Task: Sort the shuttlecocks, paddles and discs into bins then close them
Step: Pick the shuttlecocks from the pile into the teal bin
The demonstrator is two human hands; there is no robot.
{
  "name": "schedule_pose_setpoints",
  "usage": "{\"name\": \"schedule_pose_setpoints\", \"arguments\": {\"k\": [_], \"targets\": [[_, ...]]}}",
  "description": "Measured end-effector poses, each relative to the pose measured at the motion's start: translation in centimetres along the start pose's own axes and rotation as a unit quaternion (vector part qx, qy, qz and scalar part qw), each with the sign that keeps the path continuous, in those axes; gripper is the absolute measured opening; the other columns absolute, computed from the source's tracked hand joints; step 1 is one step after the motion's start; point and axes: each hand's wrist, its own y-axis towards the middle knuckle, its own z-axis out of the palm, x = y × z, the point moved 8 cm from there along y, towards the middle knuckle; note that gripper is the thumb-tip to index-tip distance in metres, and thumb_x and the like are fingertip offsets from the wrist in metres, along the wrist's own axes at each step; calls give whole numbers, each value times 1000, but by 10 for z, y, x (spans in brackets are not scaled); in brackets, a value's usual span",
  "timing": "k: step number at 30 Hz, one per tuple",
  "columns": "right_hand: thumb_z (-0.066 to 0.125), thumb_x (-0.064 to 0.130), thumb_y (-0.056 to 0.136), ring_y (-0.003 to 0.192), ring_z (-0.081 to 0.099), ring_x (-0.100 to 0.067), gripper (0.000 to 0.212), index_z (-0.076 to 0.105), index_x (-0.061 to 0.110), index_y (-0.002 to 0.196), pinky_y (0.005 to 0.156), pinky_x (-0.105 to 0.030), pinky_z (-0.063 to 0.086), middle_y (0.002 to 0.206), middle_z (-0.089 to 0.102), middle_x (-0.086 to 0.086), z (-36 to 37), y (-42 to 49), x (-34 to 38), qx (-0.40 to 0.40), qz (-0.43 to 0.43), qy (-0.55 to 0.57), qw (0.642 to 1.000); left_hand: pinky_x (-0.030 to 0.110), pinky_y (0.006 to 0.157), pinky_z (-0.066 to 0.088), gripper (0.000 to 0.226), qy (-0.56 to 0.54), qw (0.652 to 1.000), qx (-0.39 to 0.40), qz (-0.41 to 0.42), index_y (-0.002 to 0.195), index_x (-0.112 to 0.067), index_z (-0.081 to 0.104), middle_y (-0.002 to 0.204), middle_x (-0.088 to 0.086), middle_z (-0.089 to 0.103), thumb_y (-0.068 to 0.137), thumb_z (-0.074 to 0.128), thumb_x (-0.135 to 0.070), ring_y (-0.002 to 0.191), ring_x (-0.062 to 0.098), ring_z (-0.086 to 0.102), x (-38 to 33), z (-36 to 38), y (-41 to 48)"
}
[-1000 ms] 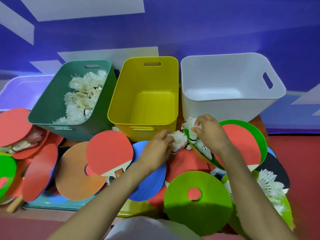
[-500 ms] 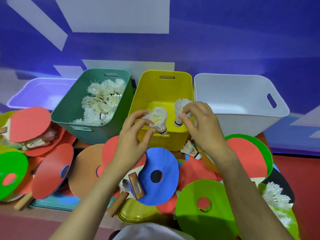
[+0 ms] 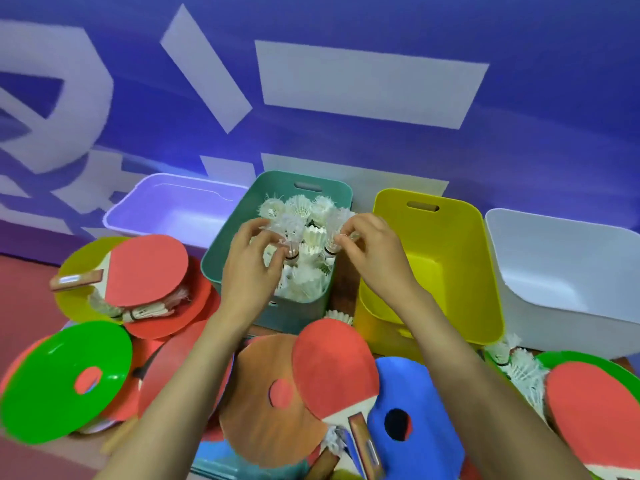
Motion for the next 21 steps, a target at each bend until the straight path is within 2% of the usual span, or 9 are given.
{"name": "schedule_pose_setpoints", "arguments": {"k": [4,9,13,15,18,21], "targets": [[56,12,91,89,50,-23,8,60,7,86,71,-21,26,89,57,-6,45,38,-3,42,30,-23,998,34,97,37,13,72,996,52,-19,90,-10,69,126,6,54,87,64,-21,120,24,46,45,8,43],[55,13,91,97,50,-24,10,61,6,87,79,-25,32,97,59,-9,95,70,-26,99,79,-58,990,37,86,43,13,107,987,116,-35,91,-12,69,128,3,51,89,62,-22,122,22,43,83,32,84],[55,18,92,105,44,-22,14,65,9,90,85,-30,35,103,57,-6,121,86,-49,132,134,-111,976,34,85,42,13,123,980,155,-23,91,-10,70,125,6,54,88,62,-21,117,25,47,102,57,100],[56,17,91,101,48,-22,12,65,10,86,80,-30,37,99,58,-6,136,90,-60,172,159,-124,964,34,85,42,13,122,977,174,-18,89,-8,70,122,7,56,87,64,-19,112,26,50,108,67,105],[56,10,87,89,58,-24,13,64,9,77,80,-36,49,91,62,-7,159,88,-71,241,188,-122,944,35,82,44,12,114,972,204,-19,89,-8,68,115,4,59,86,65,-19,102,25,57,114,77,111],[56,5,86,82,62,-23,15,69,9,80,80,-36,52,87,67,-7,171,85,-77,276,202,-127,931,34,76,43,10,98,978,183,-22,89,-7,65,107,6,61,87,64,-17,95,27,58,117,76,118]]}}
